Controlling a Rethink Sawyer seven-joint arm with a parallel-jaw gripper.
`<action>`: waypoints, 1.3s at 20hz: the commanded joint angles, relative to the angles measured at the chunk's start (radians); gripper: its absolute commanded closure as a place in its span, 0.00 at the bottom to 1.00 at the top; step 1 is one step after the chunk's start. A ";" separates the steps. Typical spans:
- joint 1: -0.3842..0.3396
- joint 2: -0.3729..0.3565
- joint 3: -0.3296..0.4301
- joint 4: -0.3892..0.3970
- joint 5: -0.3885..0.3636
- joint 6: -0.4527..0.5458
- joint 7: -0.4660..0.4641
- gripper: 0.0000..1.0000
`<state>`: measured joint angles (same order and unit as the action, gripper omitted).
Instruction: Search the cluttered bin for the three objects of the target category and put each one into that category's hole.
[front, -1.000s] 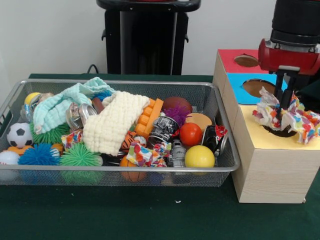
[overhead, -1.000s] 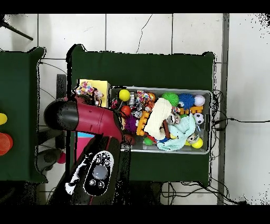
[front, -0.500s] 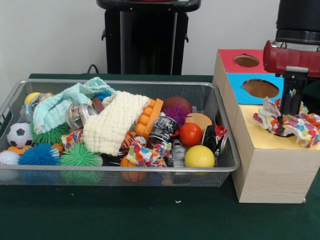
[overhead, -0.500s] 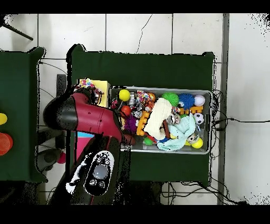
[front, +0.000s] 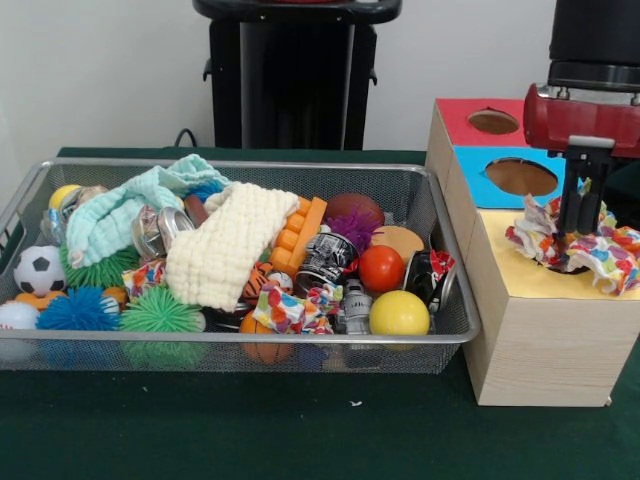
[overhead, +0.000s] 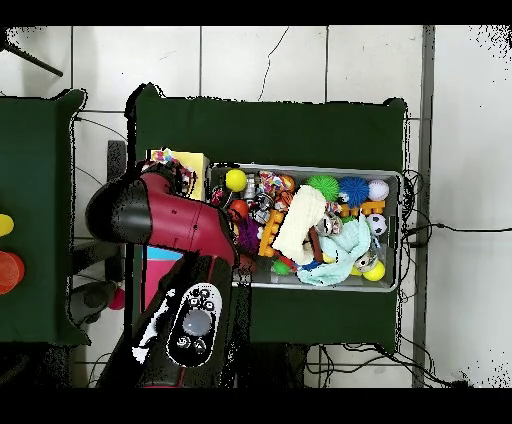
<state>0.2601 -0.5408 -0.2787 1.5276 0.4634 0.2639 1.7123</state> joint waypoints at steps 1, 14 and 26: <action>-0.020 0.051 0.079 0.117 0.014 0.084 0.228 1.00; -0.034 0.111 0.085 0.105 -0.031 -0.017 0.186 1.00; -0.042 0.151 0.107 0.102 -0.025 -0.068 0.191 1.00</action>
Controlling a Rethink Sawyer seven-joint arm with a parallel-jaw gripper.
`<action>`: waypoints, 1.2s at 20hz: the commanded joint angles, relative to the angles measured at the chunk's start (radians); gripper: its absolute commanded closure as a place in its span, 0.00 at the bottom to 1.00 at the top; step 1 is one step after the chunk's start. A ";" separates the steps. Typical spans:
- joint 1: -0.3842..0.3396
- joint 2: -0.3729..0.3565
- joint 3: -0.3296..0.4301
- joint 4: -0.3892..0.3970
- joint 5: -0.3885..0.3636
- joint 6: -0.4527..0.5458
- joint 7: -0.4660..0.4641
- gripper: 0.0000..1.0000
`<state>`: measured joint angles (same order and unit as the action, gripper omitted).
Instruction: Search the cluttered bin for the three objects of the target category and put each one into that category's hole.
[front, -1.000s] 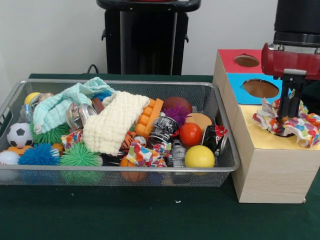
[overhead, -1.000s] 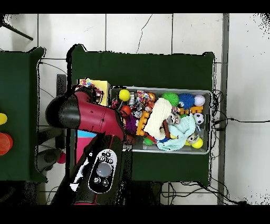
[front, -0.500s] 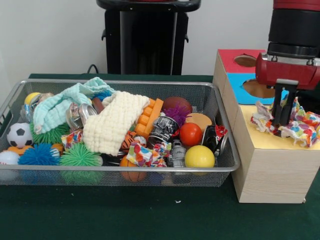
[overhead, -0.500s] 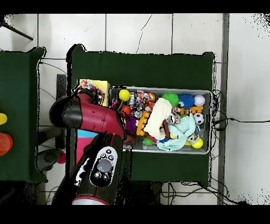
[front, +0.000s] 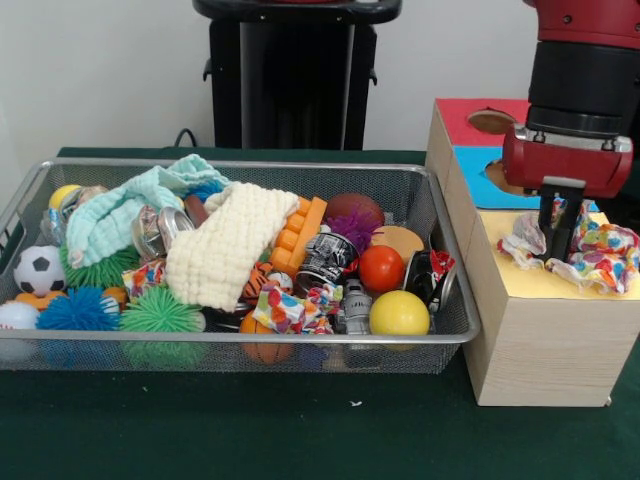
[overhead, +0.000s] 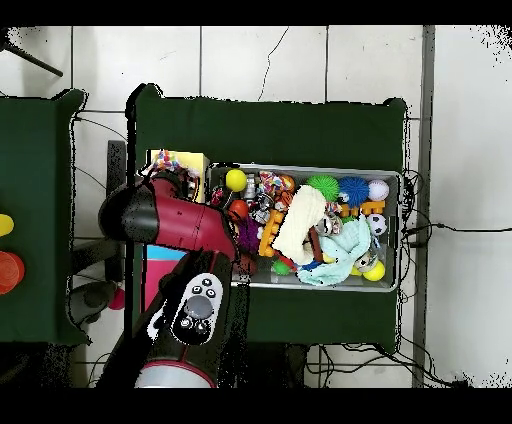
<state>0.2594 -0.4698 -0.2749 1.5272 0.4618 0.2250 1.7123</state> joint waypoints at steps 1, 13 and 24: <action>-0.043 0.082 0.107 0.102 -0.024 -0.032 0.190 1.00; -0.129 0.104 0.214 0.133 -0.120 -0.266 0.196 1.00; -0.160 0.055 0.190 0.133 -0.182 -0.044 0.125 1.00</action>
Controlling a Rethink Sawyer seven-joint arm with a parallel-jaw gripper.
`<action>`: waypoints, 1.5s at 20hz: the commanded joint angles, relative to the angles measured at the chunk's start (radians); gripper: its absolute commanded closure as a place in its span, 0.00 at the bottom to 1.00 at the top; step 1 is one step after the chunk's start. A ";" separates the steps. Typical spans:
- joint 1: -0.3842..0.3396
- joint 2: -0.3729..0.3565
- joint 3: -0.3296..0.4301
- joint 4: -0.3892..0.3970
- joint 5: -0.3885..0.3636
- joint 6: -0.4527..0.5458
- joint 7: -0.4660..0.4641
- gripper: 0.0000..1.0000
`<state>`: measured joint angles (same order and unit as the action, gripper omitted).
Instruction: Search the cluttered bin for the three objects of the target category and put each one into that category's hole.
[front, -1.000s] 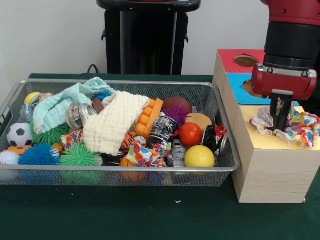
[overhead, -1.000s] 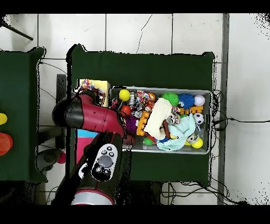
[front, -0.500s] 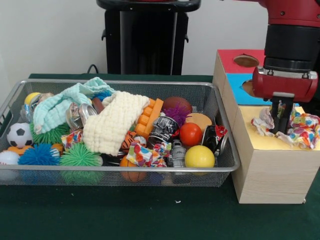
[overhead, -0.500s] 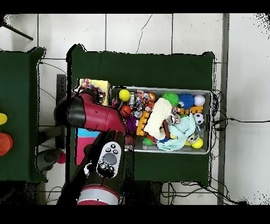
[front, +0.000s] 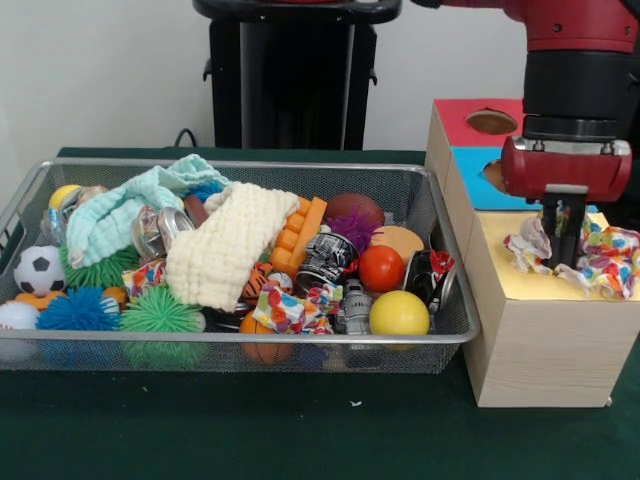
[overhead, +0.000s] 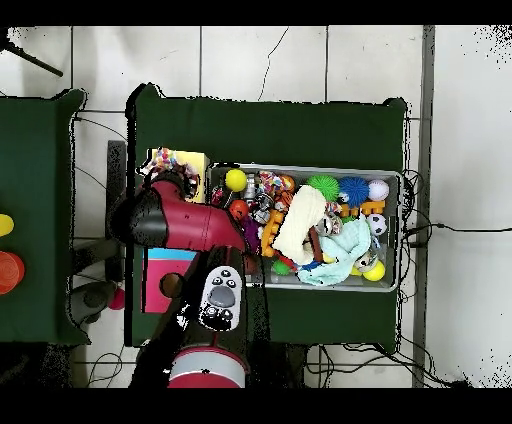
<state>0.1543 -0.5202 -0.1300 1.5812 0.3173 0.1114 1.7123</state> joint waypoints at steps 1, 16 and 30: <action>-0.032 0.082 -0.001 0.062 -0.039 0.206 0.108 1.00; 0.010 0.032 -0.135 -0.035 -0.163 0.736 0.089 1.00; -0.022 -0.158 -0.033 0.140 0.045 0.568 0.242 1.00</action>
<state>0.1775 -0.6111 -0.2709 1.5576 0.2502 0.8195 1.7123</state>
